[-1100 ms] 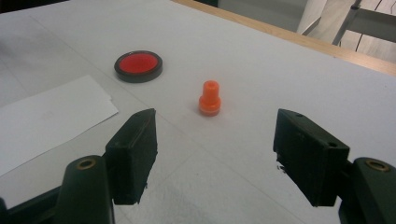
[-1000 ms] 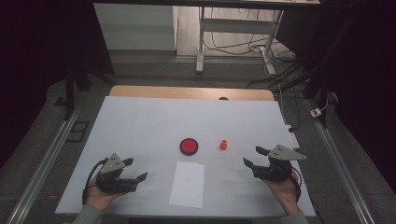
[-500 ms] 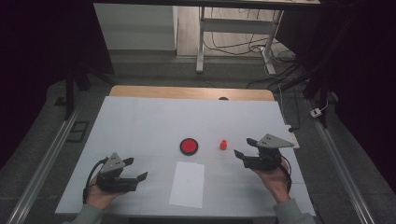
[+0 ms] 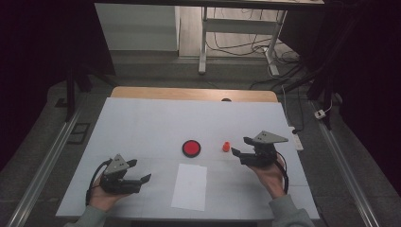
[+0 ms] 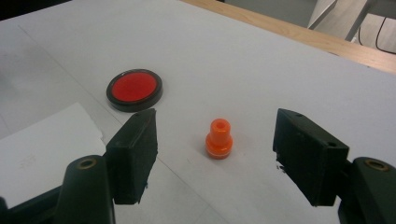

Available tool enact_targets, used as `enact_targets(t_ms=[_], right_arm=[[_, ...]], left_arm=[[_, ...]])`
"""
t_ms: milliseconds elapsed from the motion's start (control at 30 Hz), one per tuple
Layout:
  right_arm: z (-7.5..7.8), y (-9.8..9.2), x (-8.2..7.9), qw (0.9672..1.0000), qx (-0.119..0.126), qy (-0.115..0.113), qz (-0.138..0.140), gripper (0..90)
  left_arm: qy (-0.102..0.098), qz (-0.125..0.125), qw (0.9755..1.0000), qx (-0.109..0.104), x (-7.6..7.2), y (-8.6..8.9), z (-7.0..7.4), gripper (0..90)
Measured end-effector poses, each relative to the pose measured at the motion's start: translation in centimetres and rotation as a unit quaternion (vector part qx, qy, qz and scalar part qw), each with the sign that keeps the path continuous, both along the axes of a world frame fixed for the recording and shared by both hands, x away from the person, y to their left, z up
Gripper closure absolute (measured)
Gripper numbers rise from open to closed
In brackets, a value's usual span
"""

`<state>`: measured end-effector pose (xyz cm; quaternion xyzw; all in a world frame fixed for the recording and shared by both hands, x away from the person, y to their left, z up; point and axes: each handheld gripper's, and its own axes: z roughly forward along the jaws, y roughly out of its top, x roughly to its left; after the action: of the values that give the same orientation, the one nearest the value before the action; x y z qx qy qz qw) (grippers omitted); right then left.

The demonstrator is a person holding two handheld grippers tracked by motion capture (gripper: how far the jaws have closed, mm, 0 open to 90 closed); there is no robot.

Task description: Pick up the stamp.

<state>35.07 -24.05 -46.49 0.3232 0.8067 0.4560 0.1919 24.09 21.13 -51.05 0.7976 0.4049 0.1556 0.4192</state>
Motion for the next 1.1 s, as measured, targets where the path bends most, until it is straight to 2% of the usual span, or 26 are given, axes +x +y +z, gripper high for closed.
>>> enact_targets(t_ms=[100, 133, 267, 500, 867, 1100], right_arm=[[-0.3, 0.4, 0.3, 1.0000, -0.004, 0.003, 0.001, 30.5], [-0.4, 0.6, 0.5, 0.9999, -0.015, 0.004, 0.002, 30.4], [-0.7, 0.9, 1.1, 0.9997, -0.024, 0.009, 0.002, 30.6], [-1.5, 1.6, 1.9, 0.9995, -0.025, 0.019, 0.003, 30.8], [-2.5, 3.1, 3.5, 0.9982, -0.048, 0.037, 0.004, 32.1], [-2.9, 3.5, 4.2, 0.9983, -0.040, 0.044, -0.001, 35.5]], left_arm=[[0.000, -0.001, 1.0000, 0.001, 0.0, 0.0, 0.0, 21.6], [-0.001, -0.002, 1.0000, 0.001, 0.0, 0.0, 0.0, 21.7], [0.000, -0.002, 1.0000, 0.001, 0.0, 0.0, 0.0, 21.7], [0.002, -0.002, 1.0000, 0.002, 0.0, 0.0, -0.1, 21.6], [0.004, -0.001, 1.0000, 0.001, 0.1, 0.1, -0.1, 21.6], [0.005, -0.001, 1.0000, 0.001, 0.1, 0.1, -0.1, 21.5]])
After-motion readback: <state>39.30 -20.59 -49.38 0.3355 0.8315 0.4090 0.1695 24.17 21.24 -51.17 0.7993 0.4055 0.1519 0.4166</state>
